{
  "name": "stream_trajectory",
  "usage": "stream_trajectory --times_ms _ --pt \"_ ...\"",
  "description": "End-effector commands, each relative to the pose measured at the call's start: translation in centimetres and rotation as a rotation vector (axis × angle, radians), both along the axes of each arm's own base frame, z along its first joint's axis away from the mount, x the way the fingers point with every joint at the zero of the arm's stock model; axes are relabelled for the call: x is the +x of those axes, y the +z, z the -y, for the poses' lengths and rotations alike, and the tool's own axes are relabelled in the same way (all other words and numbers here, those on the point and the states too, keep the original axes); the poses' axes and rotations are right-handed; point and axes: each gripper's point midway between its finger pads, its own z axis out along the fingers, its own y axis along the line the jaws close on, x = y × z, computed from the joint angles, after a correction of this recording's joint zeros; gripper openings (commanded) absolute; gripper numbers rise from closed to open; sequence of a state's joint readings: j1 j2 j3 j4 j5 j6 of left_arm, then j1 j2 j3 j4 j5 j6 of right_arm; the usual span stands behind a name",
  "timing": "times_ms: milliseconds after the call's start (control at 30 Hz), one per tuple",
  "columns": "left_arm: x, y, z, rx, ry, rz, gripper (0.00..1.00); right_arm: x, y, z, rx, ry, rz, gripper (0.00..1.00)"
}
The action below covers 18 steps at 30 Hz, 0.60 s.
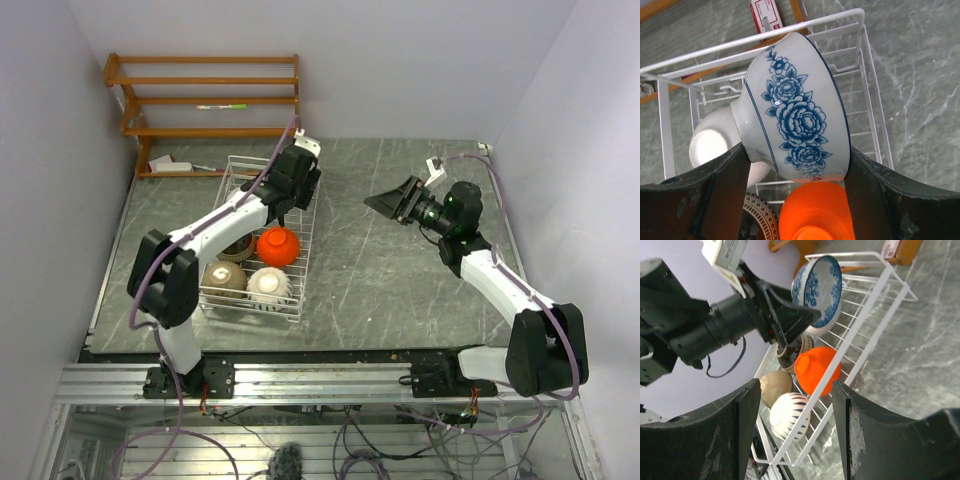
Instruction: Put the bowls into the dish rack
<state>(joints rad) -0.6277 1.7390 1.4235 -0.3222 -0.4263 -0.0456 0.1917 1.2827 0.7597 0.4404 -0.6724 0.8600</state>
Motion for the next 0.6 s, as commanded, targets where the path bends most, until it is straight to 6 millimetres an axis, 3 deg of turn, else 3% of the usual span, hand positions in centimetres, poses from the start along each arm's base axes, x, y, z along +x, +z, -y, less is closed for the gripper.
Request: stream_trajectory --times_ms 0,233,567 --pt "2.1 1.7 0.3 0.096 -0.019 0.043 0.07 -1.0 -1.4 0.6 -0.025 0.018 -0.013 0.59" --pt "3.8 -1.8 0.1 0.292 -0.020 -0.024 0.07 -1.3 -3.1 0.7 -0.013 0.041 -0.044 0.58" --pt "4.7 -4.9 0.0 0.437 0.003 -0.069 0.07 -1.5 -4.2 1.1 -0.012 0.049 -0.054 0.59"
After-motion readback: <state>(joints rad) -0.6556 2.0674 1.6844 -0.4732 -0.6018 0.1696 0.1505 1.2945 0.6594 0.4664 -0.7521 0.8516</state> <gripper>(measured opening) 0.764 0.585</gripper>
